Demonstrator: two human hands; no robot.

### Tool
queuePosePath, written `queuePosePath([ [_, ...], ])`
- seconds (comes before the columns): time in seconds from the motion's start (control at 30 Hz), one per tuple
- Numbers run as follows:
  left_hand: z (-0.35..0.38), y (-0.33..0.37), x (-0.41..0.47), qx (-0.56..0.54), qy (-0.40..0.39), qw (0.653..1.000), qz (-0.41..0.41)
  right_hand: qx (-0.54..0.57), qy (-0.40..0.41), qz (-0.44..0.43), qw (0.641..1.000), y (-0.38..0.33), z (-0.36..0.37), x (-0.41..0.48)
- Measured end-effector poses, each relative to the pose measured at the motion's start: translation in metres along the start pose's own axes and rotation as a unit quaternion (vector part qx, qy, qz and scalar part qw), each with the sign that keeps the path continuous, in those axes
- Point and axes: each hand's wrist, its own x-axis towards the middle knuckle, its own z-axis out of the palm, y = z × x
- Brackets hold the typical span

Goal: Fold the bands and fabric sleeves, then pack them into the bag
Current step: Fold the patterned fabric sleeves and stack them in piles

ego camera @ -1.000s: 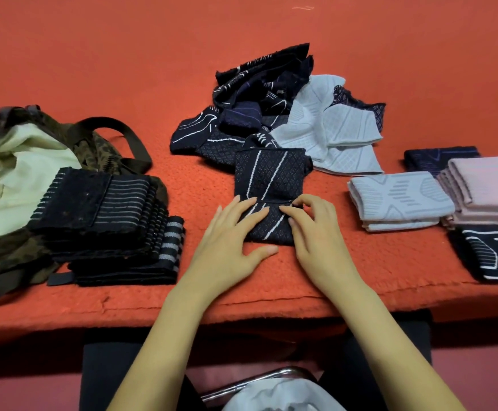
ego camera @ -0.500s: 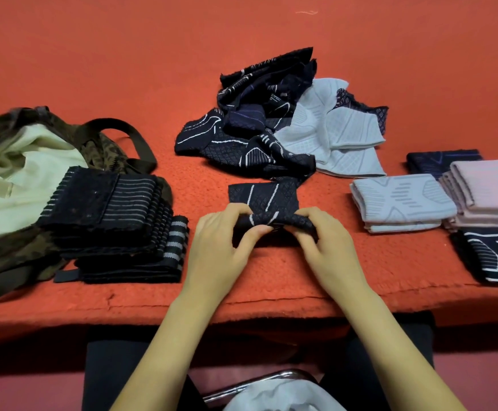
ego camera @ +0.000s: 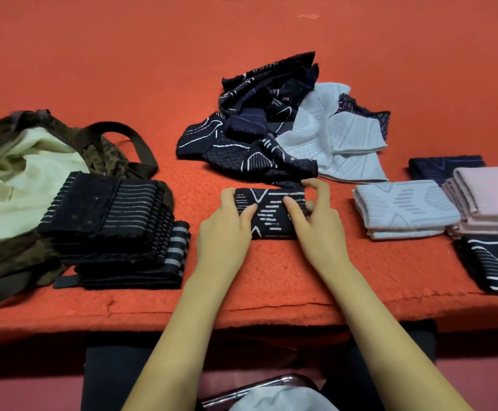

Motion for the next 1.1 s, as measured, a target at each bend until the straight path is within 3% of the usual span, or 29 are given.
queuePosePath([
  [0.13, 0.005, 0.0, -0.001, -0.011, 0.031, 0.999, -0.026, 0.002, -0.033, -0.049, 0.998, 0.0, -0.003, -0.005],
  [0.33, 0.011, -0.001, -0.006, -0.121, 0.033, 0.991, 0.044, -0.1, -0.046, -0.07, 0.991, 0.004, 0.0, -0.002],
  [0.57, 0.021, -0.005, -0.008, 0.096, 0.063, 0.992, 0.049, -0.145, 0.005, -0.07, 0.987, 0.003, 0.007, -0.002],
  [0.77, 0.021, -0.002, -0.007, 0.159, 0.069, 0.985, 0.008, -0.209, 0.003, -0.055, 0.976, 0.003, 0.01, -0.002],
  [1.0, 0.017, -0.002, -0.004, 0.145, 0.013, 0.989, -0.016, -0.101, -0.04, -0.044, 0.993, 0.005, 0.002, 0.001],
  [1.1, 0.011, -0.005, -0.004, 0.058, -0.016, 0.998, -0.009, -0.057, -0.022, -0.042, 0.997, 0.009, 0.003, 0.002],
])
